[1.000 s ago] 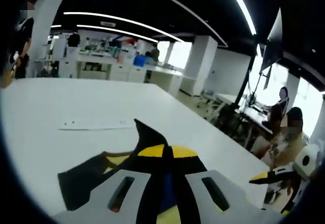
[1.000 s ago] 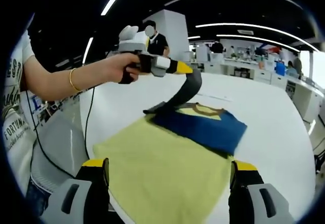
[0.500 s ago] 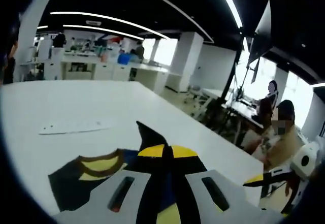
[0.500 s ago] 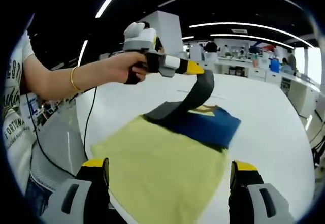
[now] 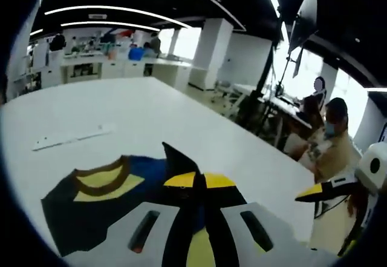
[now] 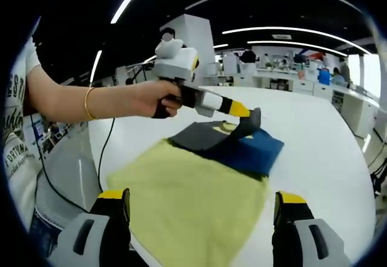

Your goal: Fold the garment on the visible template until the final outline fits inside the template.

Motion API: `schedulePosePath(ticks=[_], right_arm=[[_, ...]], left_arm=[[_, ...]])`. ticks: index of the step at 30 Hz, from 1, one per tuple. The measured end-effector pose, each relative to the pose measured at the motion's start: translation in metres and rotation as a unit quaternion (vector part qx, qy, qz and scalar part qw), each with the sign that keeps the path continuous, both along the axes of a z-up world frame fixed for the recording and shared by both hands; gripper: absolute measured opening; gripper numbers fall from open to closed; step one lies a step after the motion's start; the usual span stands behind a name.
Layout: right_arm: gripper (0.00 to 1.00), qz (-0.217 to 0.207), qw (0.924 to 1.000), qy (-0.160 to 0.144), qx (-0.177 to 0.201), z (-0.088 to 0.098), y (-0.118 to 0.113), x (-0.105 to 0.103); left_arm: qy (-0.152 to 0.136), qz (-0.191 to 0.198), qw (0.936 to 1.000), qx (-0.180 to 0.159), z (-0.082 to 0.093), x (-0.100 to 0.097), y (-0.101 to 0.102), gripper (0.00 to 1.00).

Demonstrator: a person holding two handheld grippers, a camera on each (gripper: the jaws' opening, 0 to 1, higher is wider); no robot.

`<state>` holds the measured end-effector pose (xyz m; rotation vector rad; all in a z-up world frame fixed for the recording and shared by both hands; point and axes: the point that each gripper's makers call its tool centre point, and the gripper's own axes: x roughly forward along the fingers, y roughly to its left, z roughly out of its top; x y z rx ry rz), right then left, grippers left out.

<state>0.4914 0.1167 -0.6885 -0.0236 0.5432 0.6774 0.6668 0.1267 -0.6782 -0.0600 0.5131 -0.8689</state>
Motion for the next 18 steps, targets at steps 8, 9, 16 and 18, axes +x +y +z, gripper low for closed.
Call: schedulePosePath(ticks=[8, 9, 16, 18], right_arm=[[0.98, -0.006, 1.0, 0.0, 0.004, -0.001, -0.002, 0.002], [0.98, -0.005, 1.0, -0.001, 0.003, -0.001, -0.002, 0.002], [0.99, 0.01, 0.9999, -0.001, -0.002, -0.001, 0.001, 0.005], [0.99, 0.015, 0.9999, 0.0, -0.003, -0.001, 0.002, 0.004]], left_arm=[[0.005, -0.023, 0.9997, 0.001, -0.016, -0.006, -0.012, 0.09], [-0.01, -0.028, 0.9994, 0.015, -0.017, -0.006, -0.01, 0.13], [-0.021, -0.036, 0.9991, -0.003, -0.01, -0.011, 0.0, 0.4], [-0.03, -0.039, 0.9988, -0.001, -0.009, -0.012, 0.005, 0.49]])
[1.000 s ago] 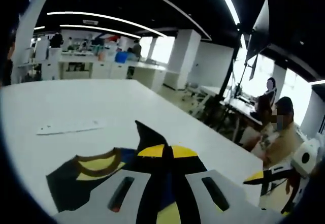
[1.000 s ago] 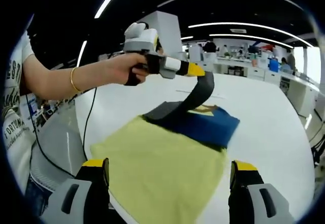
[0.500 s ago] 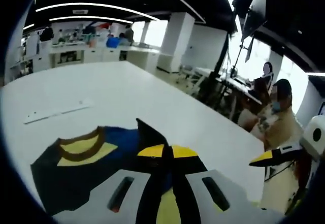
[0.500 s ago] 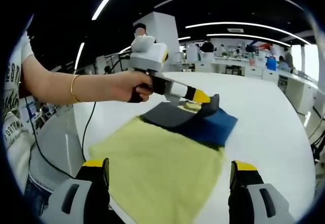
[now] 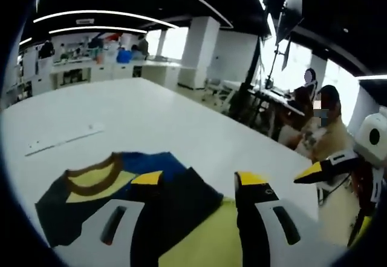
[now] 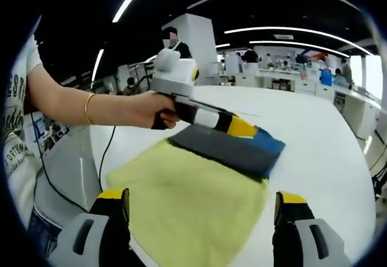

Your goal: Fold the garment on the visible template until the final outline fits inside the template.

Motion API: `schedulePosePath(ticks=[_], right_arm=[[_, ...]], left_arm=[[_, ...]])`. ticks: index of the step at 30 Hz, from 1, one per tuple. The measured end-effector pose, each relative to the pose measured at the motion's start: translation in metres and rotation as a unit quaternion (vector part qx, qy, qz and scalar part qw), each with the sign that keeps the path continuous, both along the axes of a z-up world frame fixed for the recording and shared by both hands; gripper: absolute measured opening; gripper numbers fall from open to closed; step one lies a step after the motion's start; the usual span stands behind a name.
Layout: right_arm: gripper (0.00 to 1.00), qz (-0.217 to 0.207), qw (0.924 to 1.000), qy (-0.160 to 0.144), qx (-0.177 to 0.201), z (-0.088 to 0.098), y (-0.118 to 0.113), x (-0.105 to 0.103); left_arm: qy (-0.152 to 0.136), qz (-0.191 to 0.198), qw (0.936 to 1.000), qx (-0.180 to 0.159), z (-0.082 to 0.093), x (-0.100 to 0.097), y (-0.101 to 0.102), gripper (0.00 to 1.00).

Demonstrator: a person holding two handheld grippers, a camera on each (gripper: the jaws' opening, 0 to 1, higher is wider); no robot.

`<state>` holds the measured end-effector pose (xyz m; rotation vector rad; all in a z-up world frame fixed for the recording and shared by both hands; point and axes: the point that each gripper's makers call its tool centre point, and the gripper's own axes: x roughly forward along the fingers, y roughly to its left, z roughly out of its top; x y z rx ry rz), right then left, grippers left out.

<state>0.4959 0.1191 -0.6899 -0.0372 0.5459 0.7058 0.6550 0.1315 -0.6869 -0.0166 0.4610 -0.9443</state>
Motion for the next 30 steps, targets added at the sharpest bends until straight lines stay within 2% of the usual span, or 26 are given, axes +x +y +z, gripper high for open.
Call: schedulePosePath(ticks=[4, 7, 12, 16, 20, 30], right_arm=[[0.99, 0.022, 0.9997, 0.009, -0.01, -0.004, 0.003, -0.003], [0.99, 0.035, 0.9992, 0.013, -0.016, -0.005, 0.004, -0.005], [0.99, 0.063, 0.9976, 0.017, -0.021, -0.004, 0.007, -0.009], [0.99, 0.091, 0.9948, 0.023, -0.04, -0.006, 0.006, -0.013], [0.99, 0.116, 0.9915, 0.03, -0.051, -0.007, 0.006, -0.018], [0.99, 0.158, 0.9827, 0.049, -0.083, -0.012, -0.001, -0.029]], left_arm=[[-0.015, -0.009, 0.9998, -0.007, 0.008, -0.004, 0.009, 0.67], [-0.028, -0.018, 0.9994, -0.011, 0.014, -0.009, 0.016, 0.77], [-0.035, -0.027, 0.999, -0.003, 0.015, -0.022, 0.033, 0.89], [-0.038, -0.036, 0.9986, 0.0, 0.016, -0.034, 0.046, 0.96], [-0.033, -0.038, 0.9986, -0.012, 0.019, -0.044, 0.058, 0.99], [-0.034, -0.051, 0.9979, 0.021, 0.012, -0.079, 0.1, 0.99]])
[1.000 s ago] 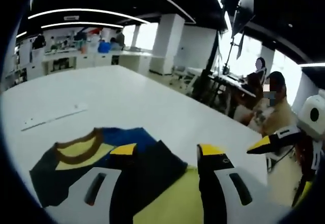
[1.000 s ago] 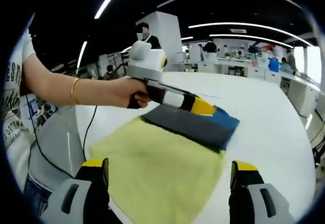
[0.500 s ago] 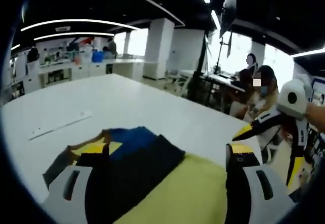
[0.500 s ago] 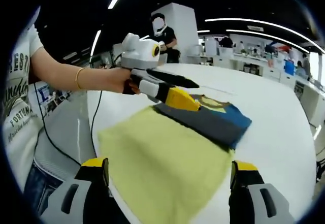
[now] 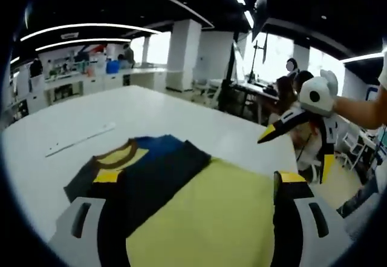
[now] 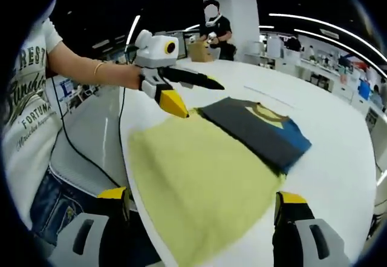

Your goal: Fold the garment on the visible template until the final outline fits inside the template.

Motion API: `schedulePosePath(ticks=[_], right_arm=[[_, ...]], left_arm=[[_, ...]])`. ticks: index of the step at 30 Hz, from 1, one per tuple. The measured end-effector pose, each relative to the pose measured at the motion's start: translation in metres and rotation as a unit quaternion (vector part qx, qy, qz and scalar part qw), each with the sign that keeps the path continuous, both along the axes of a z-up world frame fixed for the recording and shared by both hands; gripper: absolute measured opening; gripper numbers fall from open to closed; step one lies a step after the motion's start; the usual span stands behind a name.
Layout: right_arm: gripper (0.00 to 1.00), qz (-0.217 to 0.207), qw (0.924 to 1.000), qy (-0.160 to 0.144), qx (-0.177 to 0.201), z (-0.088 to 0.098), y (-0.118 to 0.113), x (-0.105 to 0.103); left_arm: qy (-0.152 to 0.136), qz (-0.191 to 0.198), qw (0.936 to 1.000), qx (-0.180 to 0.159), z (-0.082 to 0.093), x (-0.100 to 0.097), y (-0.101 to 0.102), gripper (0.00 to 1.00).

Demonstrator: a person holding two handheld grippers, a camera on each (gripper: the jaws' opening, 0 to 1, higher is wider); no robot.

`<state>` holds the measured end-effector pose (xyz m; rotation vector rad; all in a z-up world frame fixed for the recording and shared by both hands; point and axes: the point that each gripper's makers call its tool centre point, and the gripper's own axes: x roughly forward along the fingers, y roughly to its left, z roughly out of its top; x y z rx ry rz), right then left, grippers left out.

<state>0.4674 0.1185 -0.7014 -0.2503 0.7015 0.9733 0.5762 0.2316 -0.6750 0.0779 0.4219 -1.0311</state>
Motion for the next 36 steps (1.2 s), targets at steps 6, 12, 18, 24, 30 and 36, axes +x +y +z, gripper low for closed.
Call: schedulePosePath(ticks=[6, 12, 18, 24, 30, 36], right_arm=[[0.97, 0.019, 0.9997, 0.01, -0.014, -0.004, -0.004, -0.009], [0.91, 0.035, 0.9987, 0.013, -0.034, -0.008, -0.009, -0.015], [0.87, 0.054, 0.9969, 0.025, -0.052, -0.013, -0.014, -0.026], [0.83, 0.065, 0.9949, 0.03, -0.072, -0.021, -0.019, -0.035], [0.77, 0.07, 0.9941, 0.033, -0.077, -0.027, -0.019, -0.043], [0.7, 0.077, 0.9915, 0.046, -0.095, -0.04, -0.021, -0.05]], left_arm=[[0.007, 0.002, 1.0, 0.002, -0.003, -0.019, 0.024, 0.99], [0.017, 0.007, 0.9998, 0.01, -0.01, -0.041, 0.05, 0.97], [0.034, 0.014, 0.9991, 0.018, -0.019, -0.065, 0.07, 0.95], [0.05, 0.003, 0.9981, 0.036, -0.033, -0.092, 0.082, 0.87], [0.059, -0.002, 0.9964, 0.061, -0.047, -0.112, 0.098, 0.81], [0.054, -0.015, 0.9933, 0.101, -0.059, -0.128, 0.109, 0.72]])
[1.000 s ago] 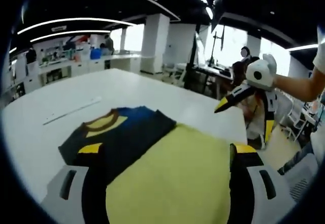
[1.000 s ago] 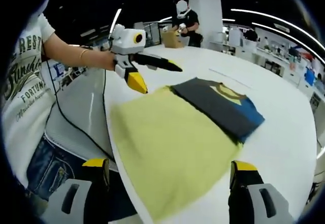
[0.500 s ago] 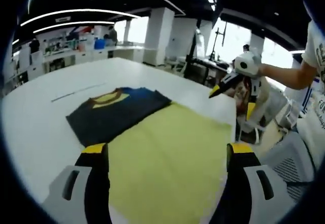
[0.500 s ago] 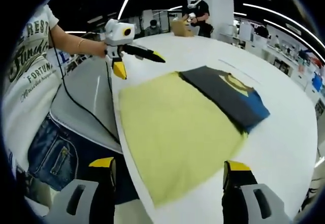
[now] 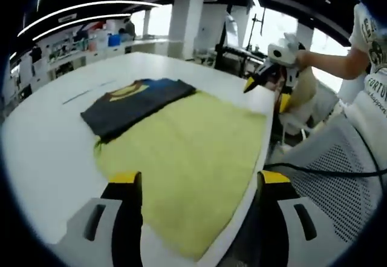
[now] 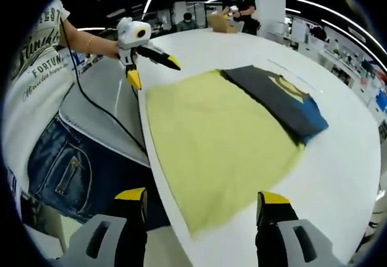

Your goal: Fold the garment on the visible template until the final outline fits inside the template.

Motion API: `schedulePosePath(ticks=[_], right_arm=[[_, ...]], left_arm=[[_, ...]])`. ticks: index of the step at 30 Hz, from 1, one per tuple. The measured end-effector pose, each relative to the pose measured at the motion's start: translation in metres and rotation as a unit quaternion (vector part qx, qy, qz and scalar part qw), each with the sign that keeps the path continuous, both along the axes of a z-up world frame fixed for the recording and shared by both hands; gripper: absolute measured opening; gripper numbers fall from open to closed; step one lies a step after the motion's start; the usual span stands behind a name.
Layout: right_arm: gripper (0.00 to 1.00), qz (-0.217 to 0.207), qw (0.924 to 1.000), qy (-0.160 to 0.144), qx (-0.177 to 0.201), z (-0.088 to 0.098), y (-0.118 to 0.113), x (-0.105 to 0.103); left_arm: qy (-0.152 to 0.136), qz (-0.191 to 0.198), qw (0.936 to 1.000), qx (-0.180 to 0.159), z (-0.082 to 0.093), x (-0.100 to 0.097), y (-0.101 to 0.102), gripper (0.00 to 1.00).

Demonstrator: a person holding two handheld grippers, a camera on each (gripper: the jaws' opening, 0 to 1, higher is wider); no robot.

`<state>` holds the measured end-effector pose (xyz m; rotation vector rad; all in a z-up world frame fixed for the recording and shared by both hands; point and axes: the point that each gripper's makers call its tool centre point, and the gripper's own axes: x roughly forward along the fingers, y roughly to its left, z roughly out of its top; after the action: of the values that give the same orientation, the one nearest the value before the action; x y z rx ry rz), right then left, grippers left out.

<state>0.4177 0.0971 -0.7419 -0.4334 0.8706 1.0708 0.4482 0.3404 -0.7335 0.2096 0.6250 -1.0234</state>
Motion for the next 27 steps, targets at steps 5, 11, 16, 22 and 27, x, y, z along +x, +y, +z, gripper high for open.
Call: schedulePosePath(ticks=[5, 11, 16, 22, 27], right_arm=[[0.63, 0.009, 0.9998, -0.002, -0.019, -0.009, -0.002, -0.003], [0.53, 0.026, 0.9986, -0.003, -0.047, -0.019, -0.009, -0.008], [0.45, 0.034, 0.9974, -0.008, -0.064, -0.027, -0.013, -0.009], [0.4, 0.052, 0.9948, -0.011, -0.087, -0.036, -0.017, -0.012], [0.37, 0.066, 0.9925, -0.013, -0.102, -0.042, -0.019, -0.013]], left_arm=[[0.012, -0.01, 0.9994, 0.03, -0.016, -0.012, 0.011, 0.63], [-0.001, -0.031, 0.9967, 0.075, -0.028, -0.021, 0.022, 0.57], [-0.005, -0.042, 0.9939, 0.102, -0.038, -0.025, 0.031, 0.52], [-0.005, -0.047, 0.9921, 0.117, -0.04, -0.028, 0.036, 0.44], [-0.006, -0.055, 0.9907, 0.124, -0.043, -0.032, 0.037, 0.42]])
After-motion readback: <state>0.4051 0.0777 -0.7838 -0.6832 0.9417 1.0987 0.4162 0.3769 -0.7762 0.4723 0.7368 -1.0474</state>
